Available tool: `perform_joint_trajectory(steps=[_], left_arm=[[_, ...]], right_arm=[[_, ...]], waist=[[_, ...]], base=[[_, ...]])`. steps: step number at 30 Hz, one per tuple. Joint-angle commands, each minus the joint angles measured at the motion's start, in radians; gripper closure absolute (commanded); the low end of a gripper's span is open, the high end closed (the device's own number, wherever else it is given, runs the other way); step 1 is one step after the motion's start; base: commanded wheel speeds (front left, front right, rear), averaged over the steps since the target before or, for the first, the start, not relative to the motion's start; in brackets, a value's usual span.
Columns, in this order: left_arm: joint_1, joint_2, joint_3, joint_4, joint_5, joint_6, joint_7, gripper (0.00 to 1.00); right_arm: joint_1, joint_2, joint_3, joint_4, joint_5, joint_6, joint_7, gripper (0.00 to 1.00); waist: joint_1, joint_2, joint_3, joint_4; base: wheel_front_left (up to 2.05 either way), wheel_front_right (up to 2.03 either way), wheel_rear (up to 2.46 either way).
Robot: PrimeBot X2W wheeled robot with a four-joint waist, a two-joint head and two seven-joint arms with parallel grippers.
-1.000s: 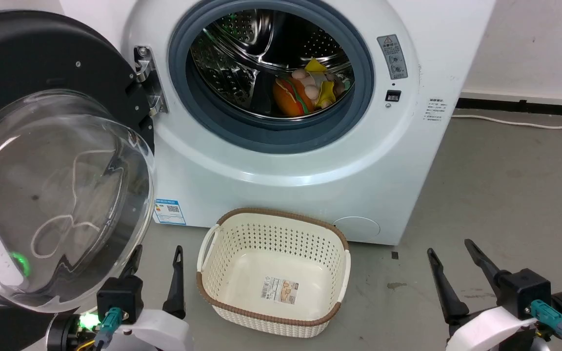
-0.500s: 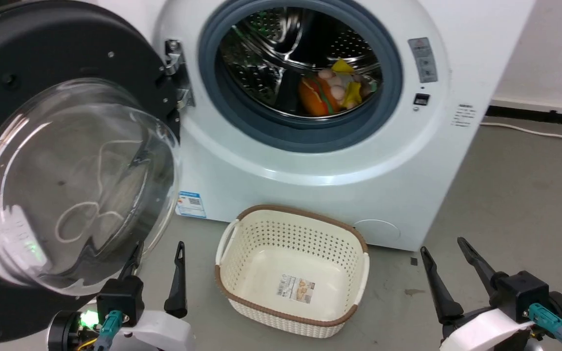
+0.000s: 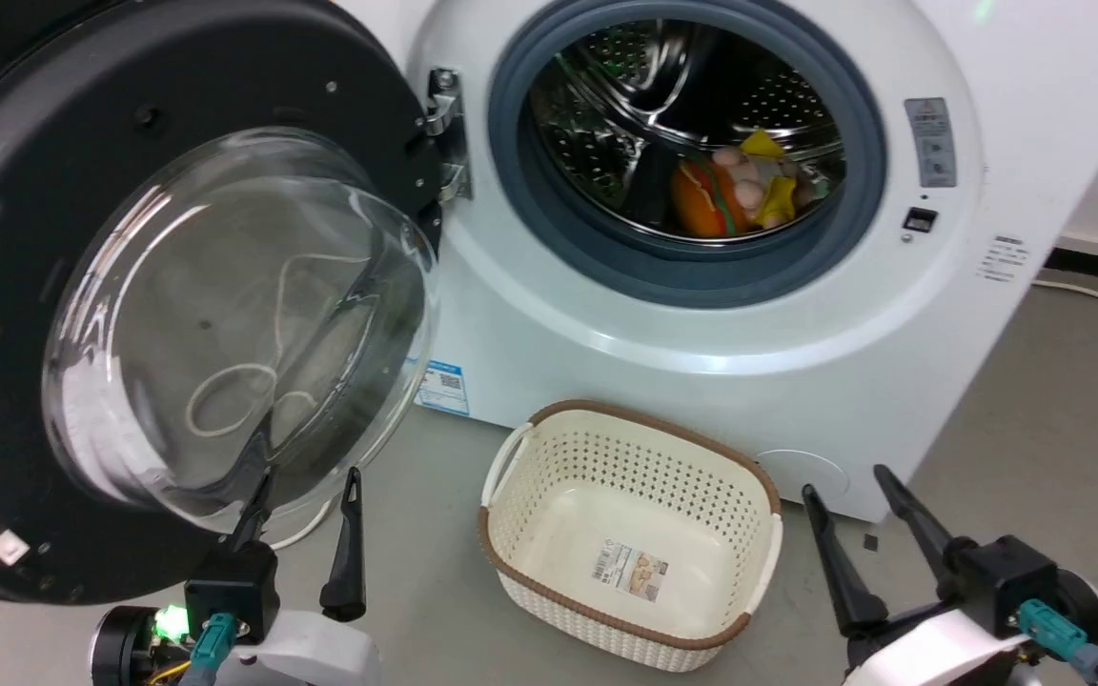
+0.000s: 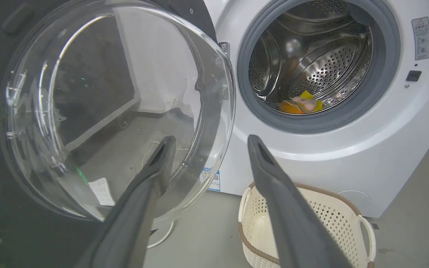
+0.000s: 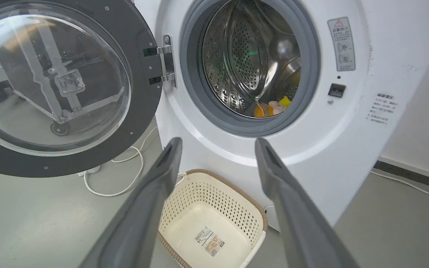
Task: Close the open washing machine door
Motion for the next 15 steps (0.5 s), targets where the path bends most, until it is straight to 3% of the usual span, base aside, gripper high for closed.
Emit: perform_joint_trajectory(steps=[1, 15], left_arm=[[0.008, 0.003, 0.000, -0.009, -0.009, 0.002, -0.010, 0.00], [0.031, 0.003, 0.009, -0.051, -0.012, 0.020, -0.040, 0.00]], right_arm=[[-0.009, 0.002, 0.012, 0.005, 0.005, 0.000, -0.010, 0.00], [-0.050, 0.002, 0.067, 0.038, 0.016, 0.000, -0.039, 0.00]], waist=[[0.0000, 0.0000, 0.003, 0.013], [0.0000, 0.0000, 0.018, 0.081]], base=[[0.00, 0.00, 0.00], [0.00, 0.00, 0.00]])
